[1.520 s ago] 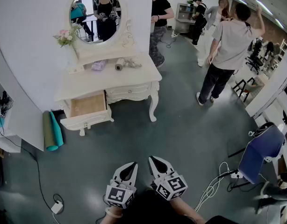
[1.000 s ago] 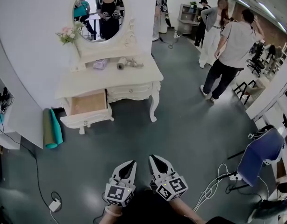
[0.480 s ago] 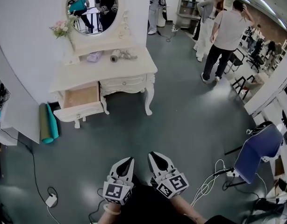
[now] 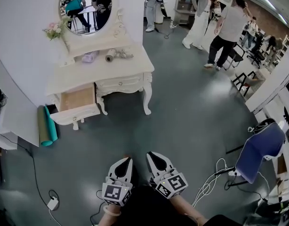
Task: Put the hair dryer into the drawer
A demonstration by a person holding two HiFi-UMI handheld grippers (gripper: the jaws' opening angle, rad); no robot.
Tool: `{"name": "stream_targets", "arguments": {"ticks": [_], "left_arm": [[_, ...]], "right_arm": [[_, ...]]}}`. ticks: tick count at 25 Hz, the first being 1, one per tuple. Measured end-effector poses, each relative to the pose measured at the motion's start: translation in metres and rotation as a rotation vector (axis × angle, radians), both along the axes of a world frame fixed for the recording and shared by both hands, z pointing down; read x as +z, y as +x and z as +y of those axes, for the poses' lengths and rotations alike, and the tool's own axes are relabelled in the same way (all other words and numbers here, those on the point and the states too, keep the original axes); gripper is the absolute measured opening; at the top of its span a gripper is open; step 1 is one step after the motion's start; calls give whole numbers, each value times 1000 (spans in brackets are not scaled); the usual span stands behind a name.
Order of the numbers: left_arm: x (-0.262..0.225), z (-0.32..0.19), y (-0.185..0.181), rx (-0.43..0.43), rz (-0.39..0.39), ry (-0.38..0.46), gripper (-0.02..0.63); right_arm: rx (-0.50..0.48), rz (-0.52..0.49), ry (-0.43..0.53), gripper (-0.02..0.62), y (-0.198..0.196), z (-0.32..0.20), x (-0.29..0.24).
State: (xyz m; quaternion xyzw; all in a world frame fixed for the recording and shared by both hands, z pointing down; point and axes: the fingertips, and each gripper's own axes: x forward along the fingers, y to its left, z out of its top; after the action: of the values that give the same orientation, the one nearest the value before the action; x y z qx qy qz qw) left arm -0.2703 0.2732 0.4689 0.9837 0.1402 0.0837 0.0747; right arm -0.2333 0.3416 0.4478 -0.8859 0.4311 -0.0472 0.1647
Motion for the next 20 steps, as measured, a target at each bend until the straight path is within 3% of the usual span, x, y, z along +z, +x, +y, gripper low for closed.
{"name": "stream_targets", "arguments": {"ticks": [8, 20], "left_arm": [[6, -12, 43, -2, -7, -17, 18], [-7, -65, 151, 23, 1, -15, 18]], "right_arm": [[-4, -35, -24, 21, 42, -15, 12], [8, -35, -35, 21, 148, -68, 0]]}}
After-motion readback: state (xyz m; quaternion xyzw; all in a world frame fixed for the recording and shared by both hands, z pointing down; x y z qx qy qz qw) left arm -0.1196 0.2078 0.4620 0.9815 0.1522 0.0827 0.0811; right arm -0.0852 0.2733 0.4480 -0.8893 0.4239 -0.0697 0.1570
